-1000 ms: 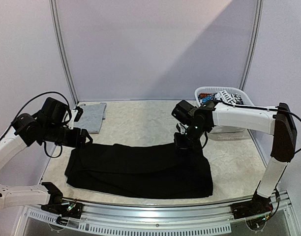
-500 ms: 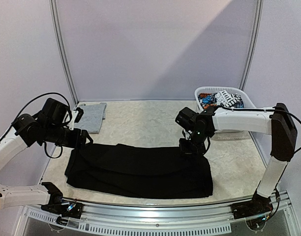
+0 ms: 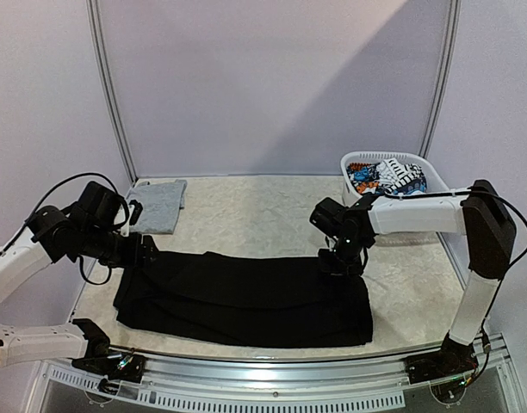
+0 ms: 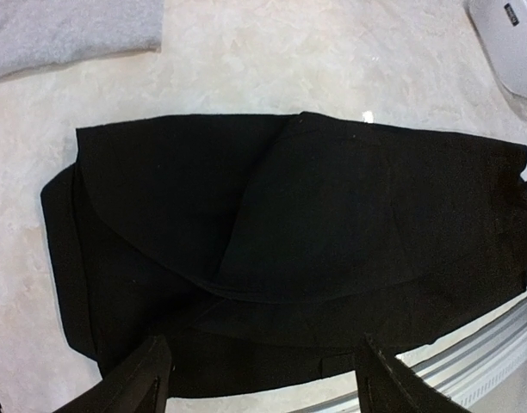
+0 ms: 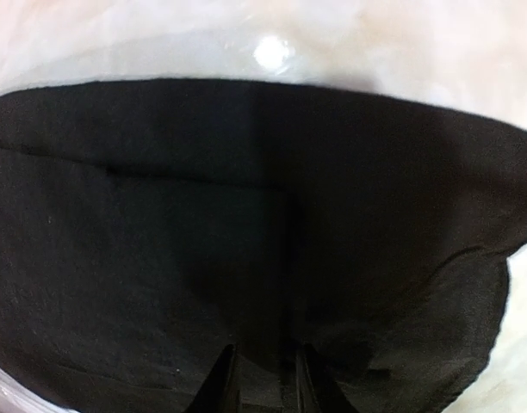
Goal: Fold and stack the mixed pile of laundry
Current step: Adjust the rectangle-folded shirt at the center of the board, then rotate the rectangle-folded shirt at the center of the board.
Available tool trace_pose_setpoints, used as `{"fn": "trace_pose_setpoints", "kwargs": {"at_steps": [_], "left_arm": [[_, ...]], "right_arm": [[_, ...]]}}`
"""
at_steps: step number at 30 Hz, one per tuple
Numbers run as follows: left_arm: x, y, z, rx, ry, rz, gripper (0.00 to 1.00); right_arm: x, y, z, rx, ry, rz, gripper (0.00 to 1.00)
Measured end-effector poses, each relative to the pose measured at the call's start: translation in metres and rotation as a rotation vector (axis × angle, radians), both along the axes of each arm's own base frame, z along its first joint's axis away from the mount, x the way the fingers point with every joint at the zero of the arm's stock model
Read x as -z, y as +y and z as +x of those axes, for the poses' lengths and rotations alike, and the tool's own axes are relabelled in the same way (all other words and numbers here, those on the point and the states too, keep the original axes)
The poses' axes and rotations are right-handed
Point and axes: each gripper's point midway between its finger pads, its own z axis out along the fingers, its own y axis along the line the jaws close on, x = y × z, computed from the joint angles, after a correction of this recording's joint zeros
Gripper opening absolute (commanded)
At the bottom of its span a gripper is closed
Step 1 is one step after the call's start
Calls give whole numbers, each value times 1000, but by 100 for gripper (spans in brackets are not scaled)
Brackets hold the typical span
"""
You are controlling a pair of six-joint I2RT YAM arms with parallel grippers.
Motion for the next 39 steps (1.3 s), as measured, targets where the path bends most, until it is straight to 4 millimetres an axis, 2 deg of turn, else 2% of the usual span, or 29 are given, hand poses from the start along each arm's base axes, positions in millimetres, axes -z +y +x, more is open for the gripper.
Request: {"fn": "trace_pose_setpoints", "kwargs": {"at_steps": [4, 12, 14, 17, 21, 26, 33, 36, 39], "left_arm": [[9, 1, -6, -43, 49, -19, 69], [39, 5, -21, -81, 238, 44, 61], [46, 4, -26, -82, 287, 52, 59], [59, 2, -31, -87, 363, 75, 57], [79, -4, -37, -92, 465, 109, 54], [108, -6, -58, -100, 608, 144, 53], [139, -8, -81, -114, 750, 144, 52], [148, -10, -83, -111, 780, 151, 51], [156, -13, -79, -101, 787, 154, 50]], "right_arm": [[-10, 0, 6, 7, -8, -3, 27], [-42, 17, 23, -44, -62, 47, 32], [-49, 24, 25, -71, -66, 66, 33], [-56, 45, 38, -119, -76, 110, 34], [-45, 72, 49, -179, -51, 157, 34], [-20, 94, 50, -234, 17, 208, 33], [8, 99, 40, -261, 86, 229, 33], [22, 93, 31, -263, 113, 218, 32], [23, 90, 31, -263, 105, 227, 32]]}}
